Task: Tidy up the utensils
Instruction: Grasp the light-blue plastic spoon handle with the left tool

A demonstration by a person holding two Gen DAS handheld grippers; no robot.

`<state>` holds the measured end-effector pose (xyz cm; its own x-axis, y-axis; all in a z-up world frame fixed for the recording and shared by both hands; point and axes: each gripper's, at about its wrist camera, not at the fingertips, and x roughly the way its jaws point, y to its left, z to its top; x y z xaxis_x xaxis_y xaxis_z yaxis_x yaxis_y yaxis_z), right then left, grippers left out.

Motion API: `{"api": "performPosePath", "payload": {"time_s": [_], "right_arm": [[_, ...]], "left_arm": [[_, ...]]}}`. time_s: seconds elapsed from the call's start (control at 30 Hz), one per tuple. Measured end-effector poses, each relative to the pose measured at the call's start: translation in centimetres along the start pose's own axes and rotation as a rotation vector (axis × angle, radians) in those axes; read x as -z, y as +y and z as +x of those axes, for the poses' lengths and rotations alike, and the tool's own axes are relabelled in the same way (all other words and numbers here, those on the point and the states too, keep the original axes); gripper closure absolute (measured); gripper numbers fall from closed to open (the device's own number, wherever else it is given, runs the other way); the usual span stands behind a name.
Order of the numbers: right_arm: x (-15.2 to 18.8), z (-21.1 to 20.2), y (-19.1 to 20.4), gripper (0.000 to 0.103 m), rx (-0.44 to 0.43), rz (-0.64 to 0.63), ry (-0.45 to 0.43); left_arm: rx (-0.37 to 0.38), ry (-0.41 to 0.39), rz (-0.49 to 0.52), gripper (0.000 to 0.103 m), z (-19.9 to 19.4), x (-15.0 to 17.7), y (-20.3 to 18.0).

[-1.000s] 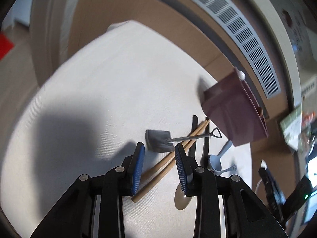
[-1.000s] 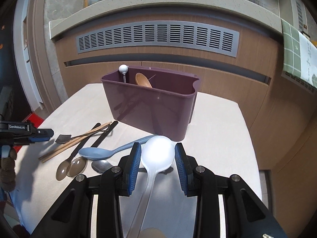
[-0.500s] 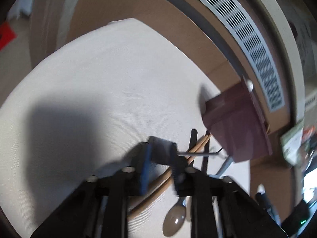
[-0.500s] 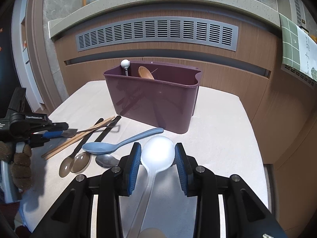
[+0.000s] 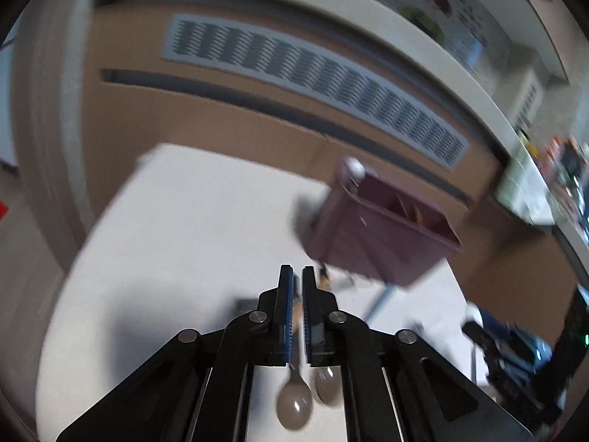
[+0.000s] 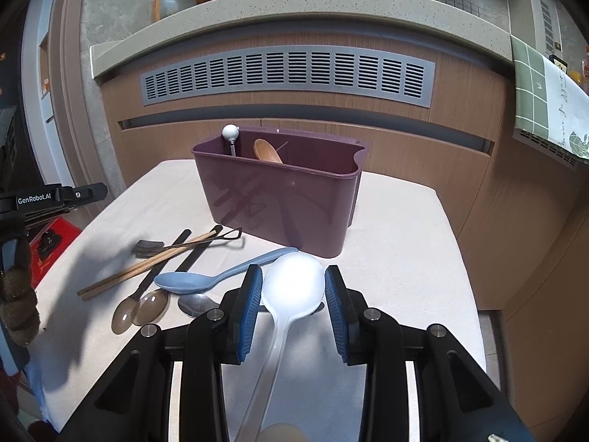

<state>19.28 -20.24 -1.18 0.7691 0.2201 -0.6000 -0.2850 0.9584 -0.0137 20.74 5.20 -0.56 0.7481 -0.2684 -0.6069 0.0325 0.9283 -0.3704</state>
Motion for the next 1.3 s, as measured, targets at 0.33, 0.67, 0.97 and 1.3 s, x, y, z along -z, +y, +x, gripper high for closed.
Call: {"api": "performPosePath", "payload": {"time_s": [0.33,0.67,0.97,1.3], "right_arm": [[1.1,0.0,-1.0,0.071,0.022,0.000,0.028],[2.2,0.7,-2.3,0.071,0.039,0.025,0.050],[2.5,1.0,-3.0,0.071,0.035,0.049,0.058],[2.2,0.3,-3.6,0.071,0.010,0.086,0.040]], "left_arm": [[0.120,0.221,0.250,0.066,5.8,2.8,-4.6],[0.058,0.384,0.502,0.071,13.2,1.3,-10.7],[-0.002,0.363,0.532,0.090,14.4,1.8,-11.9],[0.147,0.253,0.243,0.095,5.1,2.5,-7.2]]}}
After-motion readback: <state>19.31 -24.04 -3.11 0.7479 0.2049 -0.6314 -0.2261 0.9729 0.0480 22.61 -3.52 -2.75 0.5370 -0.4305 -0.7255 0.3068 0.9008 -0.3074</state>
